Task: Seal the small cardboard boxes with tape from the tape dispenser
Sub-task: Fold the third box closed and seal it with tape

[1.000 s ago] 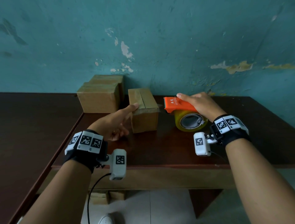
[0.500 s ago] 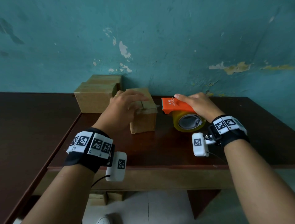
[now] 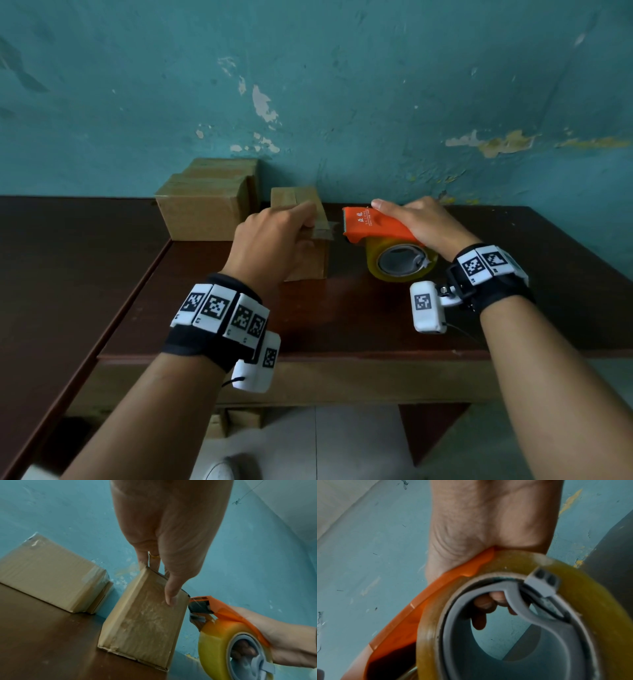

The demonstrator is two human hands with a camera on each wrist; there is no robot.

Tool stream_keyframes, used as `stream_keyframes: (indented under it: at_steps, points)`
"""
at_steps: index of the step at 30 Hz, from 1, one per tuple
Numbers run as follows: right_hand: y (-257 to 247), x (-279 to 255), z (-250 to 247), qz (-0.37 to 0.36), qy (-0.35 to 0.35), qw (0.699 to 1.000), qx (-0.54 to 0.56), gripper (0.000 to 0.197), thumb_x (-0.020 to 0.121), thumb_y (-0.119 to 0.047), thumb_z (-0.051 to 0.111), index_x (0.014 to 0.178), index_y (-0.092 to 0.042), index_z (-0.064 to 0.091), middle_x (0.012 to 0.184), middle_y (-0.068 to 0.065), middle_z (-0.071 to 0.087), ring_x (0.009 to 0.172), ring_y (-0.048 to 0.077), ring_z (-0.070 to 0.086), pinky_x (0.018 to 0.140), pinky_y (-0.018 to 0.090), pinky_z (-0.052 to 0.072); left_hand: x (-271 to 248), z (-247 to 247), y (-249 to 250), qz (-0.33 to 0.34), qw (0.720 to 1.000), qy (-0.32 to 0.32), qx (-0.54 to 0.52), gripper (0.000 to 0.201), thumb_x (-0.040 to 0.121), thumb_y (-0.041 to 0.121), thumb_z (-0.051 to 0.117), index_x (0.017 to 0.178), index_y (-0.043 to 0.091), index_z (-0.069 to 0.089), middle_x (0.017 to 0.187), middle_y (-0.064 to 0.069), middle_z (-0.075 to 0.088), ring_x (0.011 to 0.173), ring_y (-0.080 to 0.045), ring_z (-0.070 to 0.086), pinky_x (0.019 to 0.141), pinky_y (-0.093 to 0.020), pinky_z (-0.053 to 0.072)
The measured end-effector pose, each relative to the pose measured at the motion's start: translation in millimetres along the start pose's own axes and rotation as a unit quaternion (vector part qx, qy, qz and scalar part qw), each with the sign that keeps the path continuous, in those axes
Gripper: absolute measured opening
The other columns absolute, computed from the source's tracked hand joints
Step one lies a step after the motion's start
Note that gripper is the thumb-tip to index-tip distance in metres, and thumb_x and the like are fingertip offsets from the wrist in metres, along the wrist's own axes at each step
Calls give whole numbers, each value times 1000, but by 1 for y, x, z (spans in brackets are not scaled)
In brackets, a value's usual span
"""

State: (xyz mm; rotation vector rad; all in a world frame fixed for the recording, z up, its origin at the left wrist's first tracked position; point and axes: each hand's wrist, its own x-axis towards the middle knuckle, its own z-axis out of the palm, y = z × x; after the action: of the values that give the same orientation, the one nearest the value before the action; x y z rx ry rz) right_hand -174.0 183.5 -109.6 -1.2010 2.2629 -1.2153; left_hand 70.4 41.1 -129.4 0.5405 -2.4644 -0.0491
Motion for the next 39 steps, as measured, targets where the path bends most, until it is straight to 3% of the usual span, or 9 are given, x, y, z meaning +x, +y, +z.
stream_keyframes:
  at_steps: [3,6,9,15,20,24,29,39]
  points:
    - [1,1,0,-6,-5,1000,-5,66,89,-70,70,55,-18,47,57,10,47,50,21,48,61,33,36,0,1,-4,-7,1000,8,-23,26,86,26,78,104,28,60,101,10,71,90,-23,69,67,-43,57]
    - [5,2,-1,-8,-14,1000,0,67,89,-71,69,65,-10,58,61,15,53,54,24,53,65,34,40,0,4,-5,-21,999,20,-41,24,85,25,80,101,27,63,100,12,72,90,-21,69,66,-41,57]
    - [7,1,-2,-9,-26,1000,0,70,88,-75,67,75,-7,63,67,18,56,58,28,56,68,37,42,-1,6,-8,-33,997,24,-66,24,85,24,81,98,28,62,109,14,75,96,-19,71,71,-42,58]
    - [3,-8,-9,-14,-34,999,-25,69,89,-75,65,73,-8,60,67,16,54,56,24,53,67,35,41,-1,10,-14,-41,994,21,-98,28,84,23,84,97,32,60,119,17,74,105,-16,73,79,-46,61]
    - [0,-13,-21,-13,-71,995,-67,74,76,-81,68,80,-7,66,67,14,60,55,20,57,69,34,44,0,9,-13,-57,993,18,-104,28,84,23,84,93,34,60,121,20,73,107,-13,72,81,-45,61]
    - [-3,-9,-25,3,-89,989,-117,87,69,-90,68,77,-4,71,65,10,63,55,21,62,72,35,47,1,7,-11,-62,993,14,-102,25,85,23,83,95,32,62,122,20,72,108,-13,71,83,-43,60]
    - [-20,-9,-10,27,-85,981,-170,74,62,-91,75,66,-18,64,56,3,58,51,18,56,65,33,41,1,7,-11,-61,994,8,-93,27,84,24,84,97,32,63,122,19,73,106,-14,72,81,-44,61]
    - [-38,-6,9,54,-81,973,-210,80,56,-96,73,57,-18,54,51,-1,52,50,19,53,62,35,39,0,1,-12,-54,995,-26,-73,29,87,22,81,109,30,64,127,17,71,110,-19,71,85,-45,59]
